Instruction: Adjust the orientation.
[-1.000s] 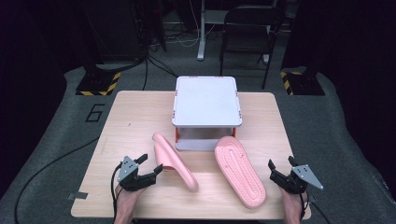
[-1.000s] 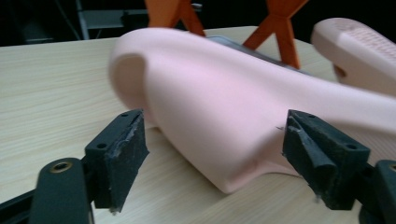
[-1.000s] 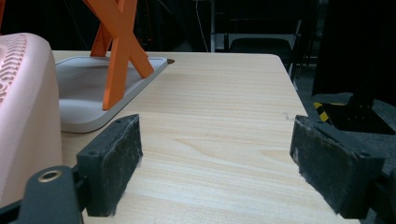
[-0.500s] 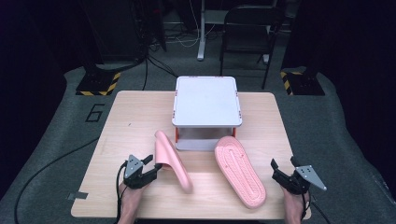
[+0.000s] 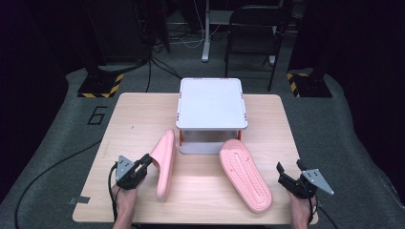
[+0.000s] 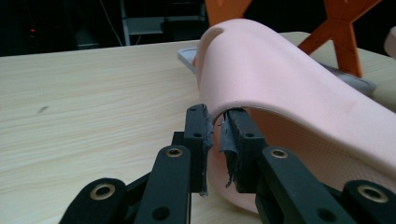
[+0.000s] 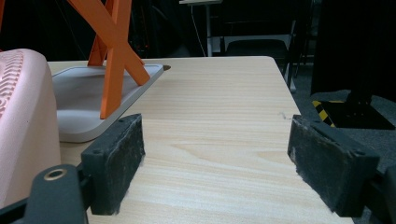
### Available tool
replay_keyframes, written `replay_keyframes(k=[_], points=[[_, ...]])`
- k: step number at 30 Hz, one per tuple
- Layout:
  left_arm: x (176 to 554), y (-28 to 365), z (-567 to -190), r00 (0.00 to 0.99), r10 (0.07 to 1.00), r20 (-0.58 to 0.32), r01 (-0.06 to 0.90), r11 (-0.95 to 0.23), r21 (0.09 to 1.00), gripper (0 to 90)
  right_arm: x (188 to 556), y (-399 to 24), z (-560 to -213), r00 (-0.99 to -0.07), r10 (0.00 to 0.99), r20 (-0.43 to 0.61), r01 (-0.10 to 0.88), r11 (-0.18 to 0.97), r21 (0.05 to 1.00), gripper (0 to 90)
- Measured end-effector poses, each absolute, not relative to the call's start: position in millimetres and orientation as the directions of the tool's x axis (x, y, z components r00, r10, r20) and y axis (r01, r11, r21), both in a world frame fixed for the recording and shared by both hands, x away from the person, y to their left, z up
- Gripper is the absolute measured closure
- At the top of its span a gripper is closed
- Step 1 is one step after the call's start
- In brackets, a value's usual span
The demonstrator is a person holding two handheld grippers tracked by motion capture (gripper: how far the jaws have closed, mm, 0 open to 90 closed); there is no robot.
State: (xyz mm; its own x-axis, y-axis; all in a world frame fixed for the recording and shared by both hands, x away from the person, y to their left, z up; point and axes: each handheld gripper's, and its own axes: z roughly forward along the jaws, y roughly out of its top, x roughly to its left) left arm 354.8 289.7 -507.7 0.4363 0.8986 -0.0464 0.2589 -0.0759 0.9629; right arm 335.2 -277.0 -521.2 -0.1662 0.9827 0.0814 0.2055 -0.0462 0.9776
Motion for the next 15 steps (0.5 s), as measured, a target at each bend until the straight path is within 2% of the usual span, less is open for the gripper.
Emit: replay_keyframes(k=[5,6,10,13,15], points=[[350.5,307.3,-501.8,0.407,0.913,0.009,0.242,-0.117,0.963,80.1,335.2,-276.8,-521.3,-0.163,0.983,0.082,0.204,-0.048,0.978,18.3],[347.1,317.7,-497.2,0.402,0.914,0.053,0.237,-0.160,0.958,80.0,335.3,-276.2,-521.1,-0.166,0.982,0.085,0.209,-0.049,0.977,18.3],[342.5,327.3,-493.5,0.396,0.914,0.082,0.230,-0.186,0.955,79.5,335.1,-276.7,-521.2,-0.161,0.984,0.074,0.204,-0.040,0.978,18.3],[339.3,331.1,-495.5,0.430,0.901,0.062,0.214,-0.168,0.962,77.9,335.1,-276.1,-521.2,-0.158,0.984,0.077,0.211,-0.043,0.977,18.3],[337.8,330.1,-498.3,0.461,0.887,0.014,0.192,-0.115,0.975,74.0,335.5,-276.1,-521.5,-0.169,0.982,0.085,0.213,-0.048,0.976,18.2]])
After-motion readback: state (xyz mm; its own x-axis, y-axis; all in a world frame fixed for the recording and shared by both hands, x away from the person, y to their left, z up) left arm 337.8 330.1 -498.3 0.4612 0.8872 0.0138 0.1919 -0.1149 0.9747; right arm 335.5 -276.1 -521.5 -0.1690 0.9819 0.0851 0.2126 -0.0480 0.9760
